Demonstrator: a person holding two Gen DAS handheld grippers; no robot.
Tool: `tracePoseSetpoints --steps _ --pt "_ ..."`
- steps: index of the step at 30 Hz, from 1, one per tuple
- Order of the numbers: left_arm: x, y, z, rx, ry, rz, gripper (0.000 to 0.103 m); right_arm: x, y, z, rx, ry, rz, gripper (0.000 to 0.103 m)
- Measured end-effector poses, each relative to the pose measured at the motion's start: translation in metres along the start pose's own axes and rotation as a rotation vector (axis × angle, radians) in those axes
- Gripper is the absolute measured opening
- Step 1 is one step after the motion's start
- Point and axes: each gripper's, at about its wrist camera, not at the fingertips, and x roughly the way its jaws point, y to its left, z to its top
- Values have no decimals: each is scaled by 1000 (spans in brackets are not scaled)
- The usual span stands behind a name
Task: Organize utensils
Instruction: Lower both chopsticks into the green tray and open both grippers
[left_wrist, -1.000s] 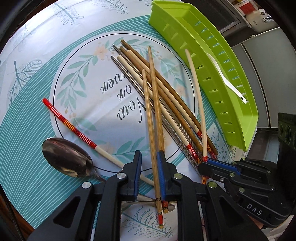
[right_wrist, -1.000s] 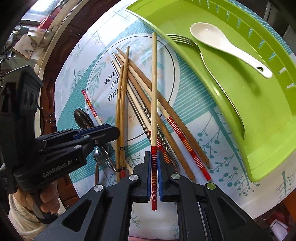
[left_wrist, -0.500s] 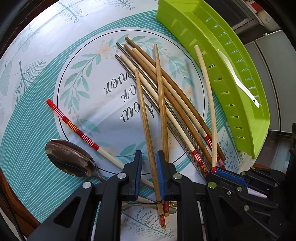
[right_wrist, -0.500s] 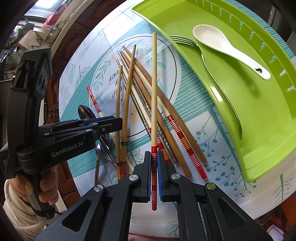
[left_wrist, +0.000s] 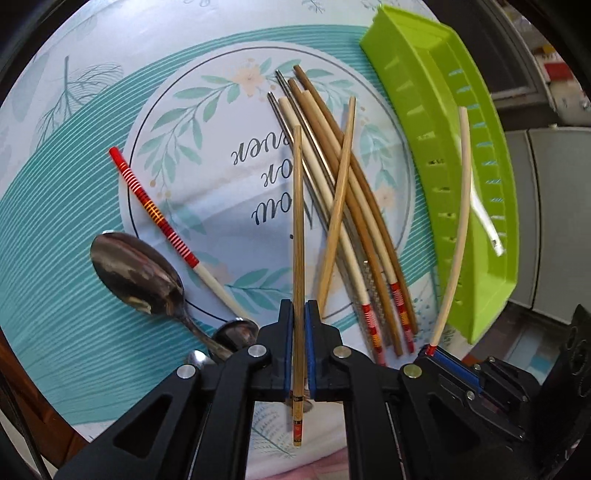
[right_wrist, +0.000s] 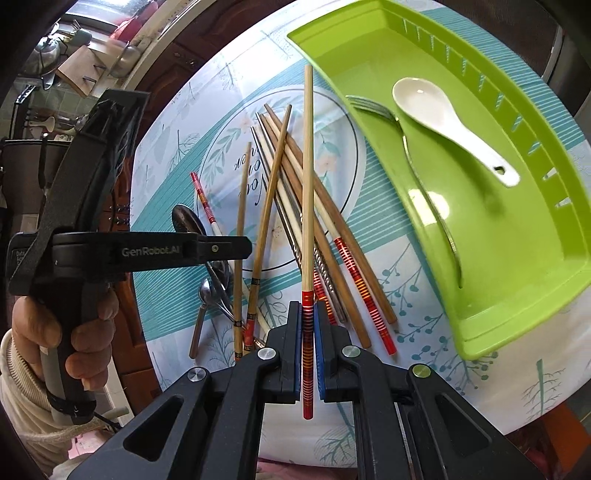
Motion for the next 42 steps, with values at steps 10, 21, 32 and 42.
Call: tracePoseSetpoints --steps 10,21,32,42 --pt "-42 -27 -13 -54 -55 -126 3 -43 -9 13 -46 -34 -10 5" --pt "-51 -111 8 -96 -173 -225 3 -92 -47 46 -172 -13 -89 5" --pt "-14 -139 84 -229 -237 -223 4 -71 -87 107 -346 117 -158 5" --pt "12 -136 108 -305 -249 -222 6 -67 -105 145 -346 160 -162 19"
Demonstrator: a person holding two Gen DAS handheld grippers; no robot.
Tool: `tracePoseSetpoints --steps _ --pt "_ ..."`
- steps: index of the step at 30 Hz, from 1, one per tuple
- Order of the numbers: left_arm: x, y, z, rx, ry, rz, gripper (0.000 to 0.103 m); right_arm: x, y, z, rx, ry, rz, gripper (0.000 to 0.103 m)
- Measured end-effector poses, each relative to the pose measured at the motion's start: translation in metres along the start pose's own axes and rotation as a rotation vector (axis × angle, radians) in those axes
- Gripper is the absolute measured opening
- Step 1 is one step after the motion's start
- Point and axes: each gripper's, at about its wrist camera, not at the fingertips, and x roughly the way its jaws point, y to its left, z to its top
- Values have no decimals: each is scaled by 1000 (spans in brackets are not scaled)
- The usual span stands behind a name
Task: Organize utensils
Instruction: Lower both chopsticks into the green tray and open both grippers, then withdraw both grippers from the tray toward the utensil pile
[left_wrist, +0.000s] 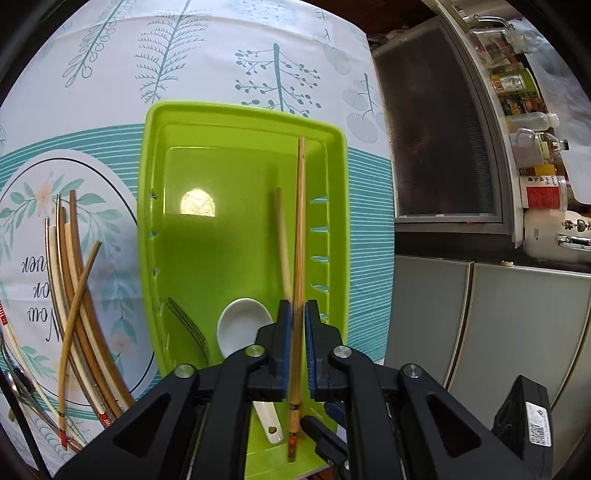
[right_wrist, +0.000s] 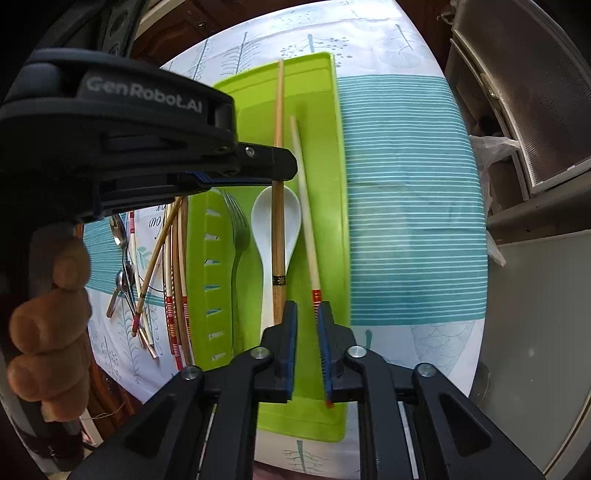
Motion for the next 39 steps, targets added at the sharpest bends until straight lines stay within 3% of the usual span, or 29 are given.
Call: tracePoseSetpoints --steps 4,19,21,28,39 --pt "8 4 -4 -13 8 24 20 -9 -4 -1 -6 -15 19 22" --pt "-30 1 -50 117 -45 157 35 -18 3 -12 -30 -23 52 22" --pt "-39 6 -58 125 -58 186 40 -16 5 -13 -32 -23 54 22" --pt "-71 35 -89 156 -127 305 48 -6 24 -27 -33 -19 58 22" --pt "-105 87 -118 169 -197 459 59 -9 69 -22 -72 -24 61 22"
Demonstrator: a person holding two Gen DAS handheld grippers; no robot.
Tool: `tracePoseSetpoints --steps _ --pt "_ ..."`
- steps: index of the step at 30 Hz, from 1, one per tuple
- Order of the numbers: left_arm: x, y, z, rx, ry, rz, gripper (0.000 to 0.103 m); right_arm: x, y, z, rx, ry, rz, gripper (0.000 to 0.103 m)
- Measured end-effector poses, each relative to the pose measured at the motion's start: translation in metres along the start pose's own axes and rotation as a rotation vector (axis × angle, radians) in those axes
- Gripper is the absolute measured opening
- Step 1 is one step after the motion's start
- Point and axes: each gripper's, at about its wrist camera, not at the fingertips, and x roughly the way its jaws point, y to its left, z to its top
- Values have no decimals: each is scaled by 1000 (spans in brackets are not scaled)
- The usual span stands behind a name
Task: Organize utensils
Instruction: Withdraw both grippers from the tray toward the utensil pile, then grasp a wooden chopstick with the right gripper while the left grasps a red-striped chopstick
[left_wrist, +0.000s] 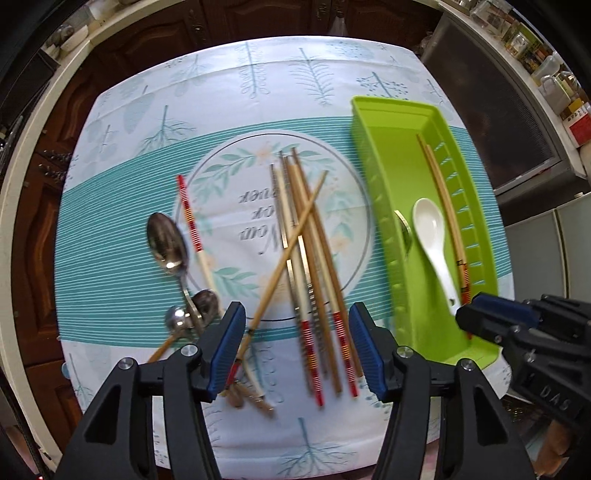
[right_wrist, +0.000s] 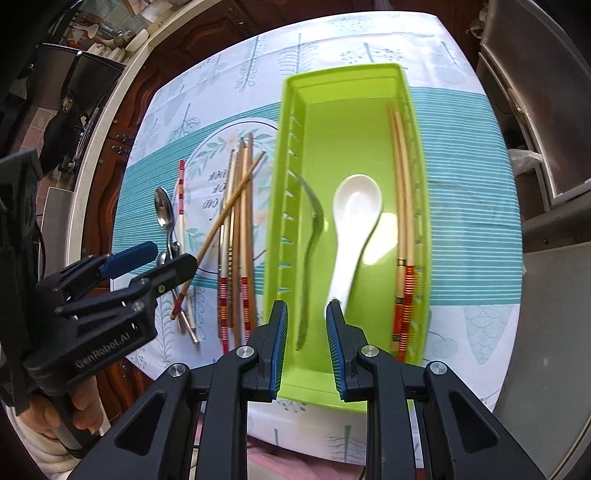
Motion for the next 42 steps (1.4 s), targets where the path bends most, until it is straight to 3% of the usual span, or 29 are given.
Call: tracePoseSetpoints --steps 6,17,27,37,42 --pt "-1 20 -13 30 -27 56 69 3 30 4 -26 3 6 22" --pt "14 78 -31 3 4 28 68 39 75 14 5 33 57 22" --pt "18 116 -22 25 13 -17 63 89 102 31 117 57 121 22" --pt "27 153 -18 42 43 -67 62 136 116 46 266 72 89 22" --pt "27 161 -14 59 45 -90 62 151 123 53 300 65 18 22"
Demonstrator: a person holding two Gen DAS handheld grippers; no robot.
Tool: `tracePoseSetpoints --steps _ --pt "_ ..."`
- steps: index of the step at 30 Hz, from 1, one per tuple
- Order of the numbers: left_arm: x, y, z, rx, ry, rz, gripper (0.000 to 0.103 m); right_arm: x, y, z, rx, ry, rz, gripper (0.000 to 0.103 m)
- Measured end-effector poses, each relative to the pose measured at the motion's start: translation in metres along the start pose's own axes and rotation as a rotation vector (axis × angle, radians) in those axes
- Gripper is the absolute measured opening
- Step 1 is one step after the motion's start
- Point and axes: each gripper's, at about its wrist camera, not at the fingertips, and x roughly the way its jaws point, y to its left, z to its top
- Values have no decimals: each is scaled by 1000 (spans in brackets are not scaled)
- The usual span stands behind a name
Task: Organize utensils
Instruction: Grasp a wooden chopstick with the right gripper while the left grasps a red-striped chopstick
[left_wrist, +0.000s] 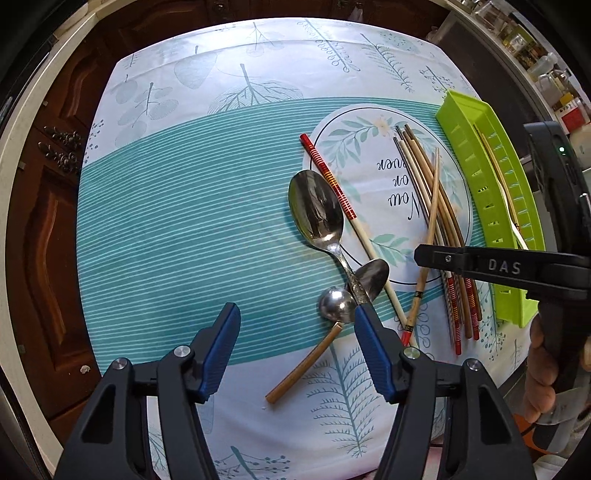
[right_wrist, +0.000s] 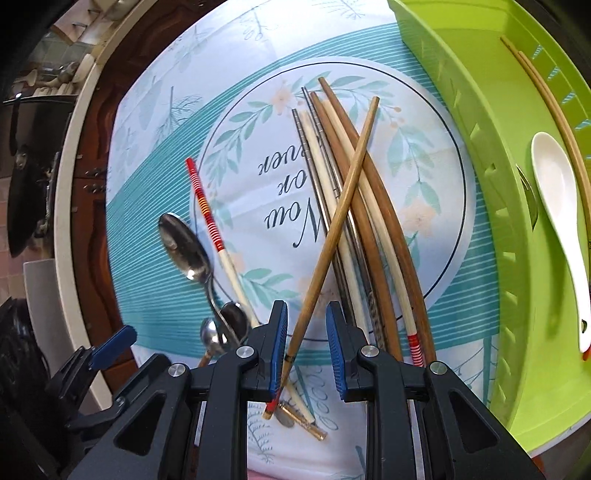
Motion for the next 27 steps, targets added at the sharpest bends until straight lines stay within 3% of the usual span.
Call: tracePoseSetpoints --steps 7,11,13,18,27 --pt "-3 3 10 13 4 -45 62 10 33 7 -47 -57 -129 22" --pt "-8 3 23 -5 6 -103 62 16 49 4 -90 -82 -233 12" --pt "-9 2 32 -22 8 -140 61 17 49 5 -74 -91 -220 10" --pt "-1 -12 62 -67 56 -243 33 13 34 6 -26 -77 -128 6" --pt "43 -31 89 -206 204 -272 18 -16 9 4 1 -109 -10 6"
